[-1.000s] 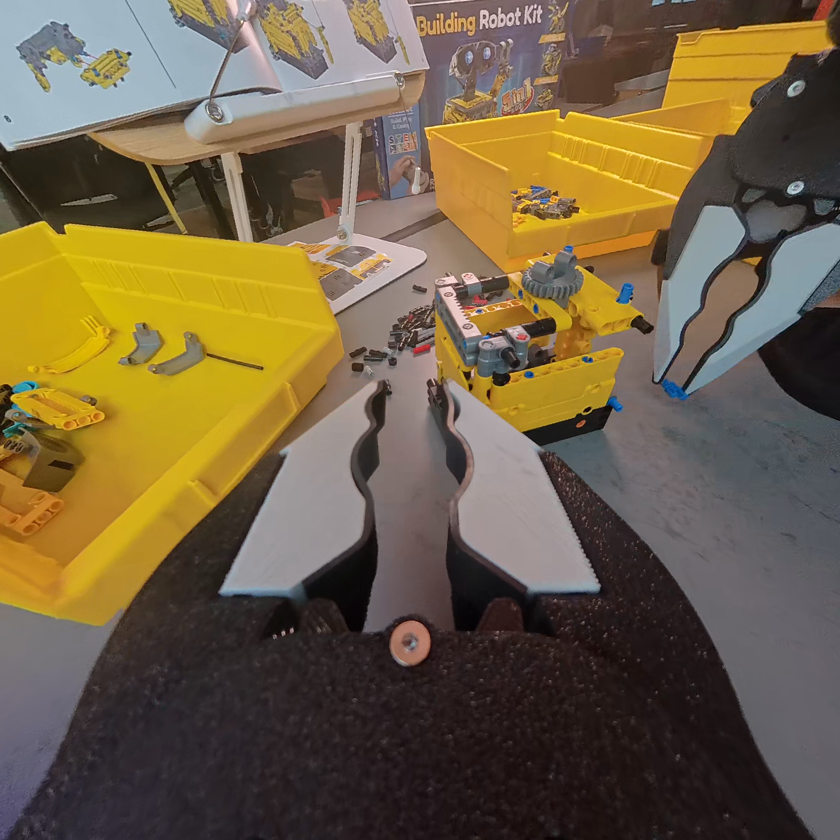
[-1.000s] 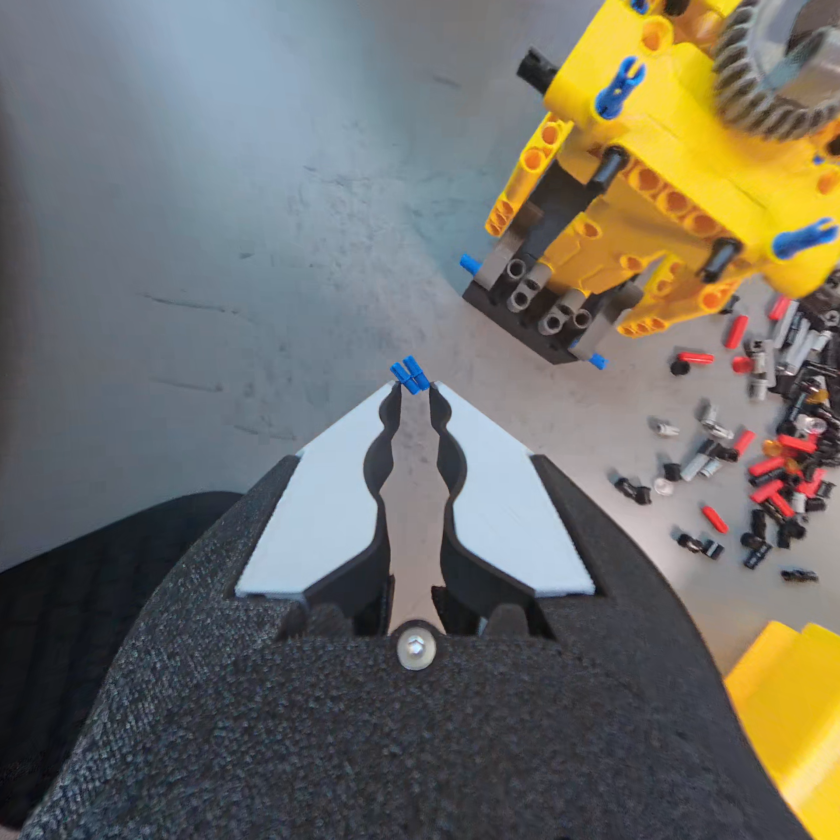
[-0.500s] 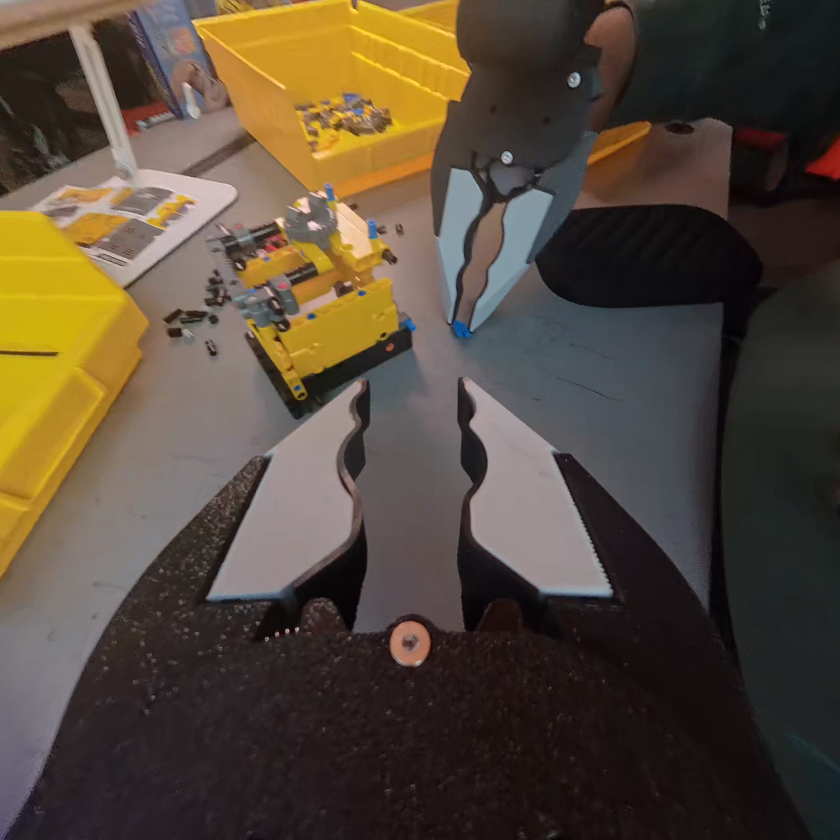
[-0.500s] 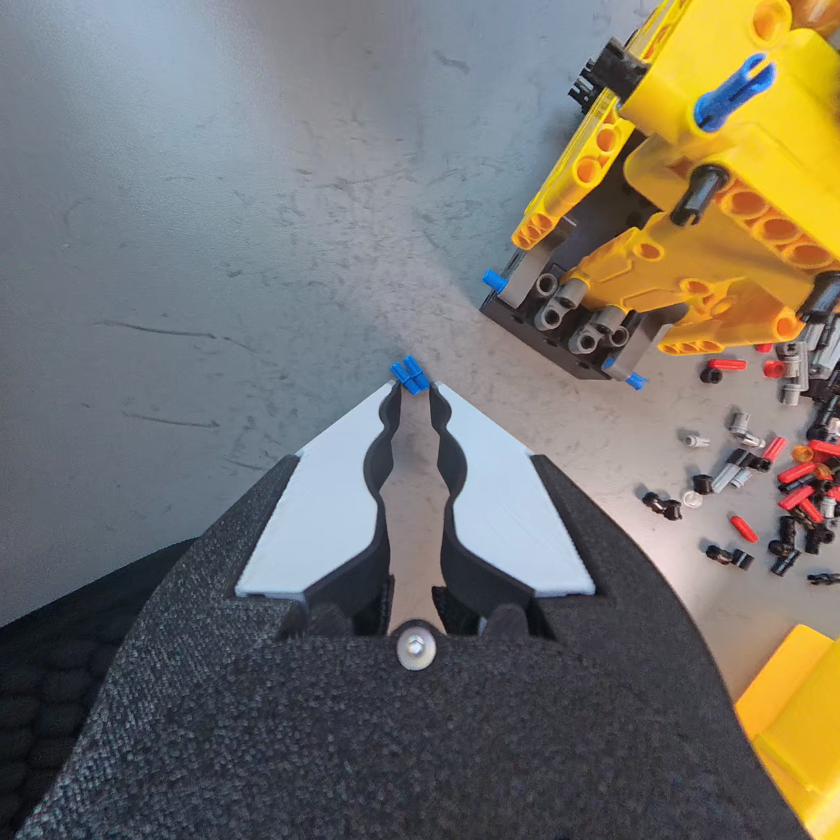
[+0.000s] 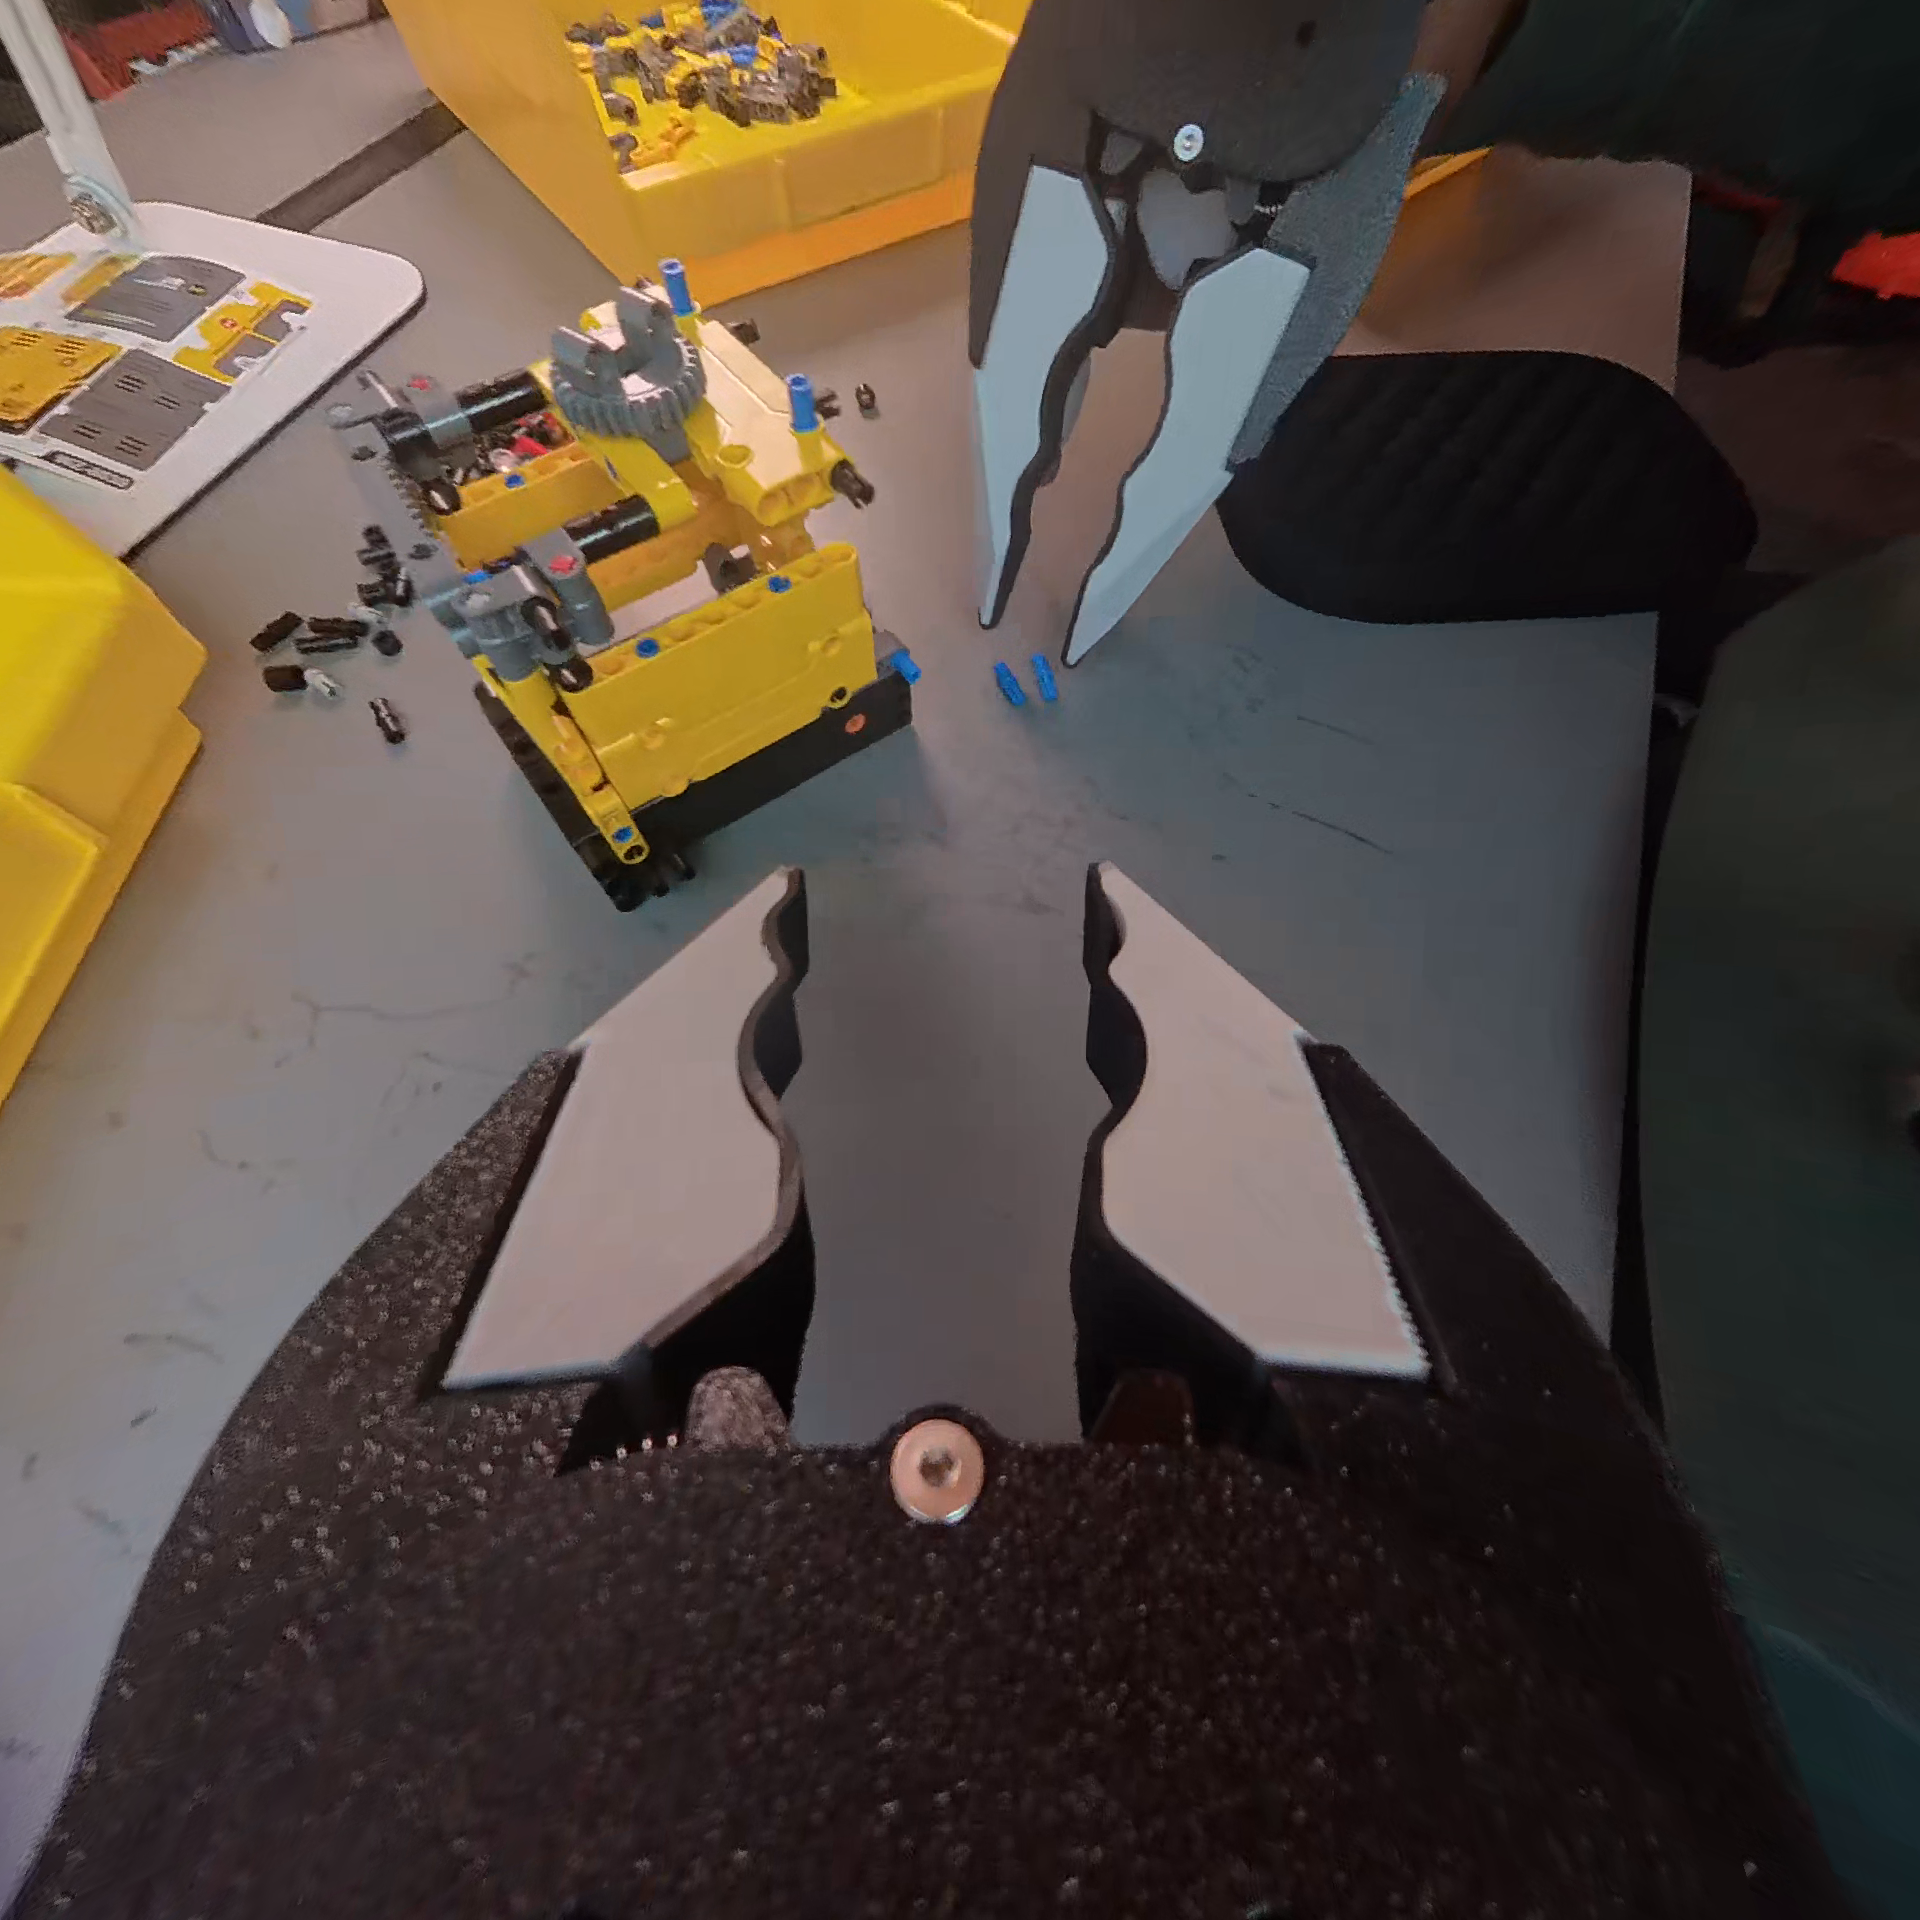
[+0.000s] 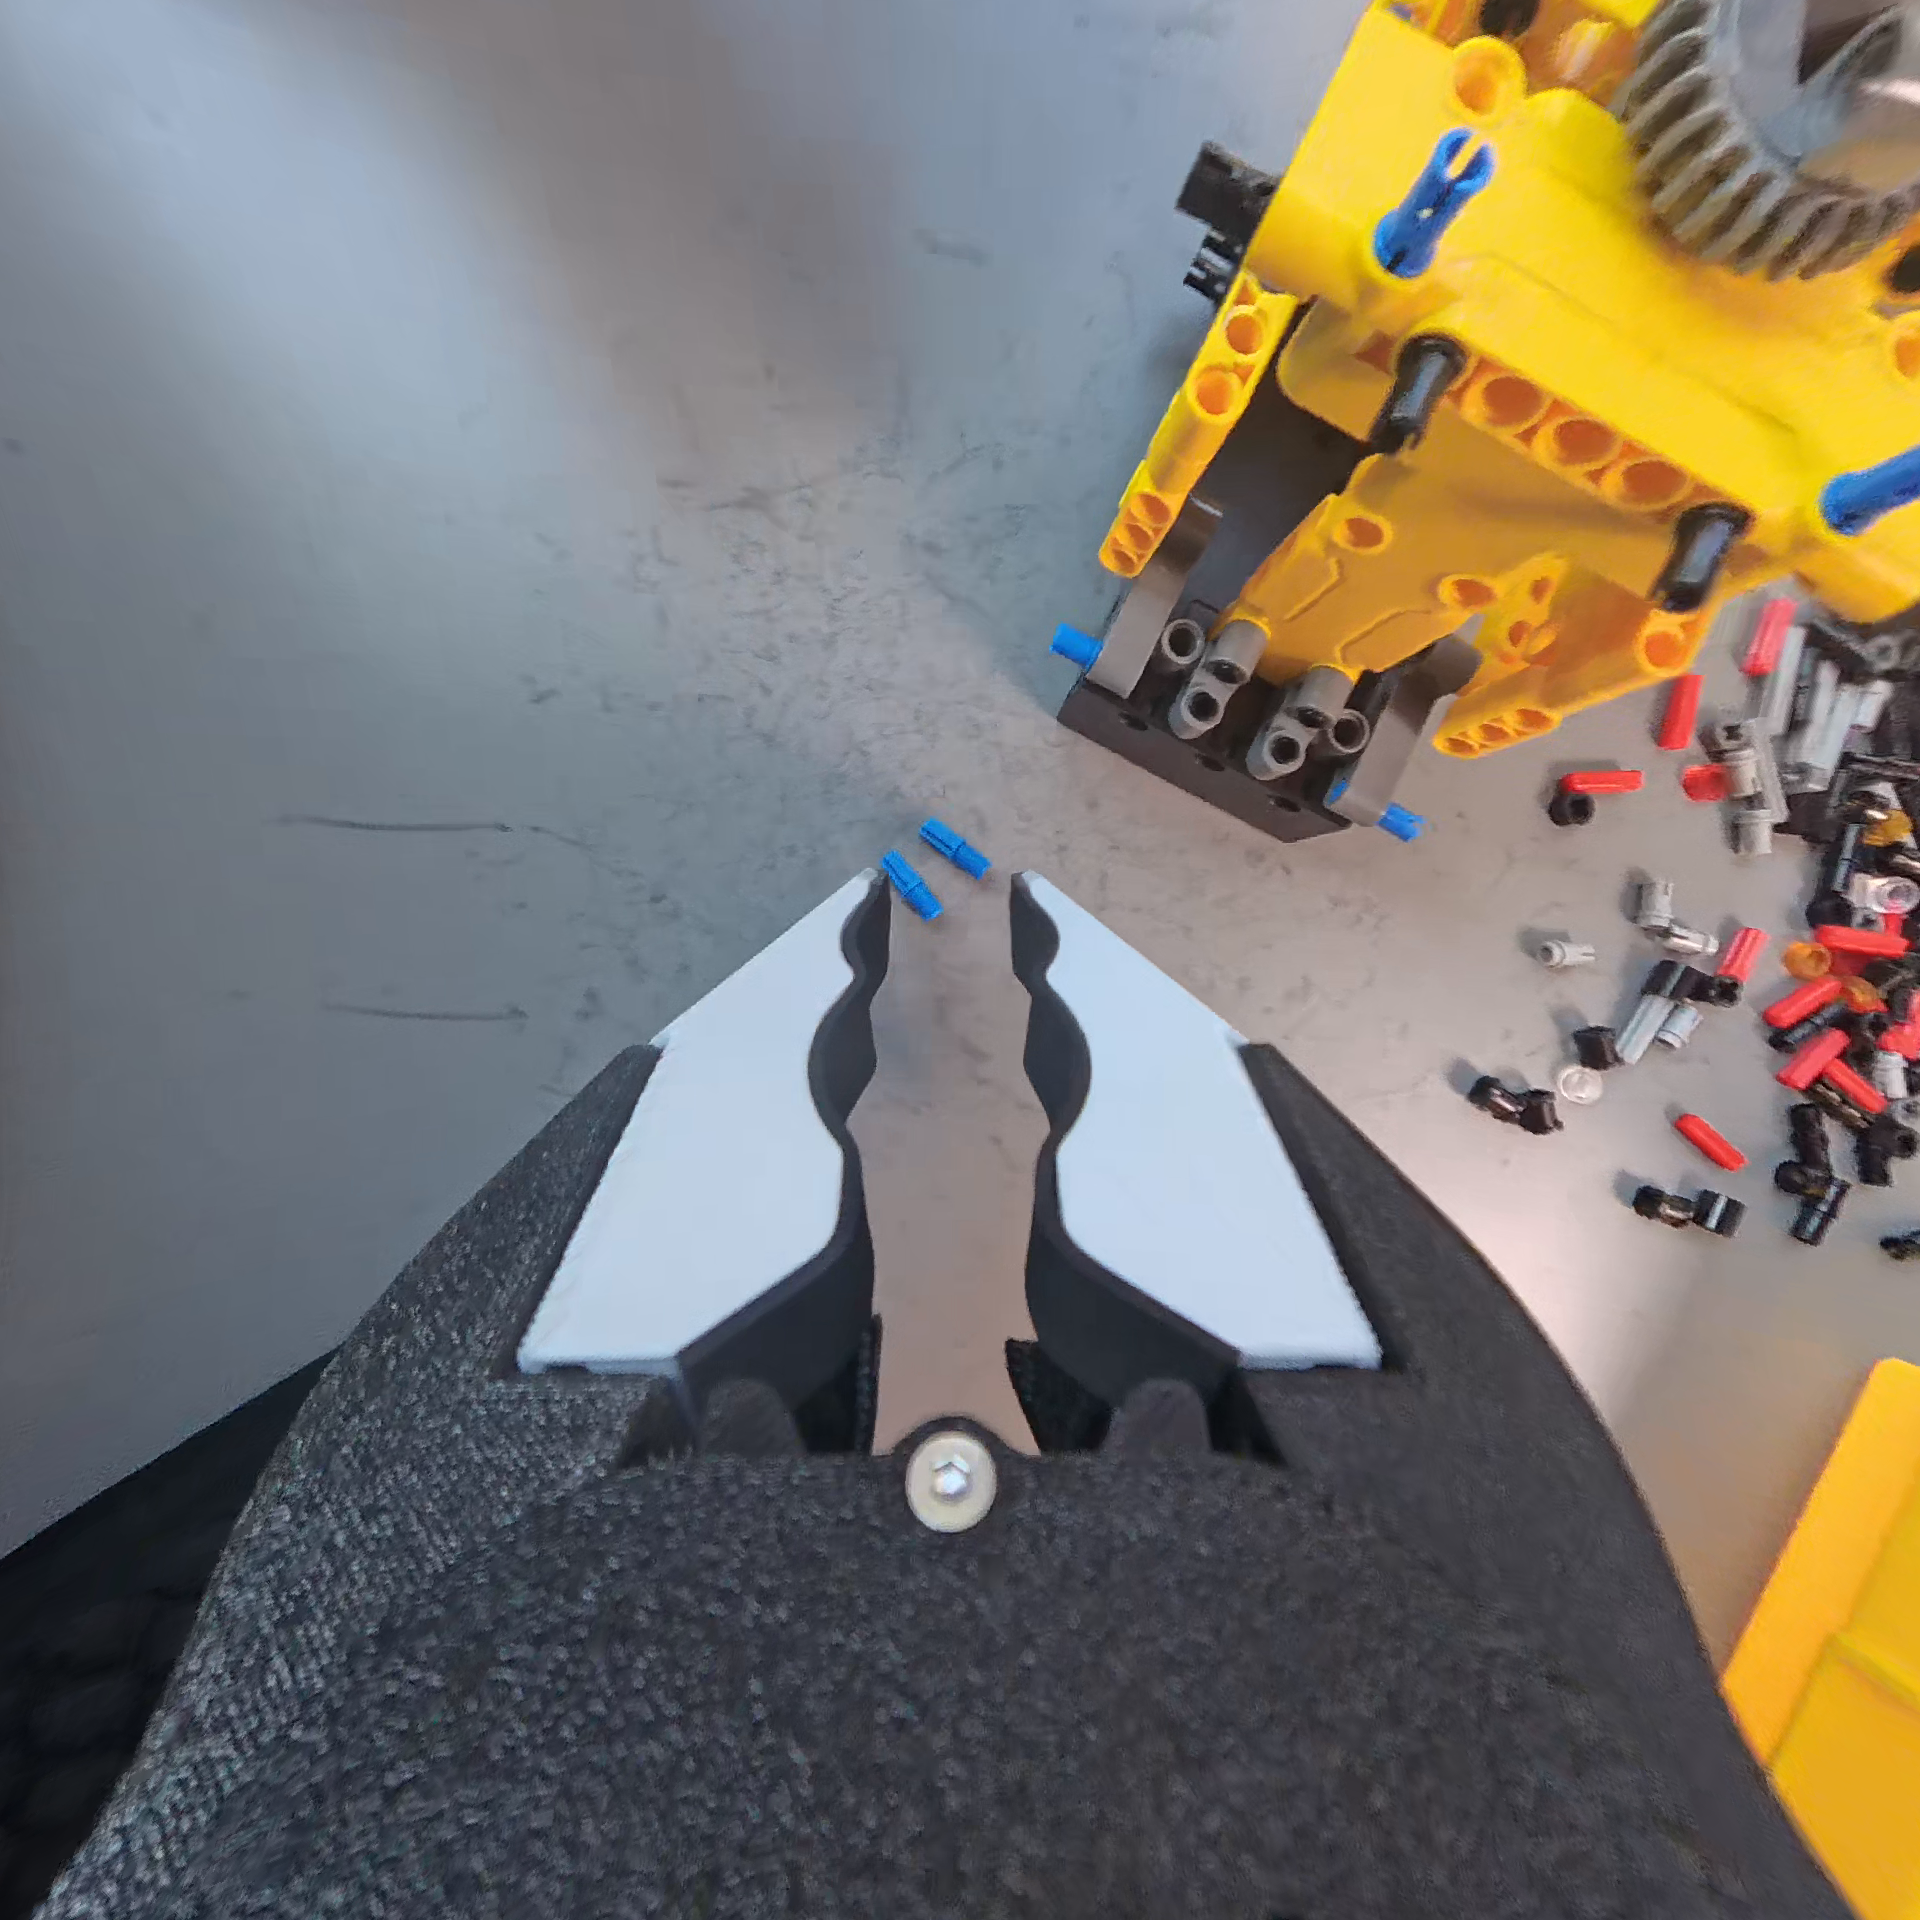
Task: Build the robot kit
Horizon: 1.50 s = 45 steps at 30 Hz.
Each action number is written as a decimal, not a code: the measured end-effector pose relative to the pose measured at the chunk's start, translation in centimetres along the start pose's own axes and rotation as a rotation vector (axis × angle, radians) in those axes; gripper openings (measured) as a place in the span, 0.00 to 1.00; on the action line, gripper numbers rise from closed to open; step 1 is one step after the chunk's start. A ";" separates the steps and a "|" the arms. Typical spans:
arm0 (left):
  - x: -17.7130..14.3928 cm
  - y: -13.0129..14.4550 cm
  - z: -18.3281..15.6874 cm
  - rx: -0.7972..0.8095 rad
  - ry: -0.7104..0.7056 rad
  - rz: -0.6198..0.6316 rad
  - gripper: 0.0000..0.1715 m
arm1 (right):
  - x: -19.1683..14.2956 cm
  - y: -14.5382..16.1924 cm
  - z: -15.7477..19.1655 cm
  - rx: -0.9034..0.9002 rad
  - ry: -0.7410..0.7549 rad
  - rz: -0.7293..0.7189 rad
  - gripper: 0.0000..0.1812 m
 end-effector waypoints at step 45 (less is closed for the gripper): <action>2.9 -4.1 12.0 -0.218 -0.376 -0.356 0.24 | -10.6 2.0 -7.2 0.297 0.634 -0.745 0.31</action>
Point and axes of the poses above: each gripper's, where its closed fingertips meet, x out along the fingers, y out of its underside, z = x × y across the jaws, the point moved 1 cm from there along -x, back along the fingers, and after that the axes turned 12 degrees about -y, right-handed, at the moved point
